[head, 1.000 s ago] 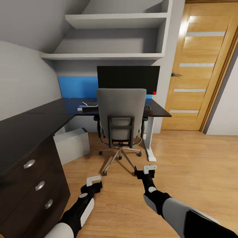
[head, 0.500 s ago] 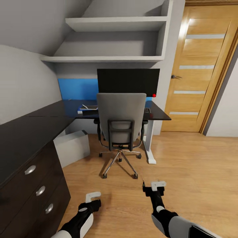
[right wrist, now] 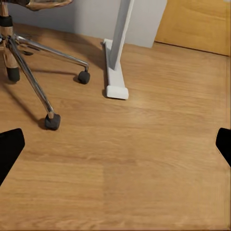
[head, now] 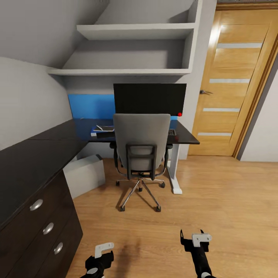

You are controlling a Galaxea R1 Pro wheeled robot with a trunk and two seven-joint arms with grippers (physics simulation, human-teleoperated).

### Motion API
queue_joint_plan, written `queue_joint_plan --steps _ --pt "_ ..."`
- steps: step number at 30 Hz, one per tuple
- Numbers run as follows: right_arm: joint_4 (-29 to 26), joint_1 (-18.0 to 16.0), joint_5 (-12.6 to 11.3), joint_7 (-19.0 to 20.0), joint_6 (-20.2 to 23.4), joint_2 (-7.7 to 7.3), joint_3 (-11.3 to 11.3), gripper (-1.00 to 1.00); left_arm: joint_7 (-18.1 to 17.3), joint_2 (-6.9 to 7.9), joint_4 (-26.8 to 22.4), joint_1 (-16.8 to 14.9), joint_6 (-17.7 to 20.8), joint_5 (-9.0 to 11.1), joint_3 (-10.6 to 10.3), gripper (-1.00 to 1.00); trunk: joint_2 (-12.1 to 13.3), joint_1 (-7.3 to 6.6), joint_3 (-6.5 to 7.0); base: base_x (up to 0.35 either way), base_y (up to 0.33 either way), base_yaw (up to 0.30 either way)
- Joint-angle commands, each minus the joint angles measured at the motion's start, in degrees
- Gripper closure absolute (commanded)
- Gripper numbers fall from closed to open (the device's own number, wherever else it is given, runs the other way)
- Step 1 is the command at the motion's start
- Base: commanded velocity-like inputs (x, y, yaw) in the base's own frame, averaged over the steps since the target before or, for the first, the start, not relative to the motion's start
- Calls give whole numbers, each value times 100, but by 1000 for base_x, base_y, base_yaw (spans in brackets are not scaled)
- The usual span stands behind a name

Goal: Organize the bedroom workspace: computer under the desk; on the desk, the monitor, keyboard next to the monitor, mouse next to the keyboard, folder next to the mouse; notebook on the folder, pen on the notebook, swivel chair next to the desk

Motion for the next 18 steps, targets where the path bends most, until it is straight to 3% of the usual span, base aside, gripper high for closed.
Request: queue_joint_plan --steps 1,6,9,11,18 --pt "11 23 0 -51 -21 -5 48 -100 18 16 26 -3 -36 54 -50 -100 39 -24 13 0 0 0" --pt "4 181 -201 -59 -117 -23 46 -100 13 98 81 1 -90 55 -48 -100 240 -134 103 0 0 0" --pt "1 279 -622 -44 -220 -15 52 -100 7 159 102 8 -86 56 -47 -100 360 -199 157 0 0 0" --pt "0 300 -736 -45 -395 -26 47 -100 2 174 105 9 -63 56 -47 -100 440 -243 192 0 0 0" --pt "7 308 -780 -45 -657 -26 48 -100 -1 186 107 10 -37 57 -47 -100 721 -397 318 0 0 0"
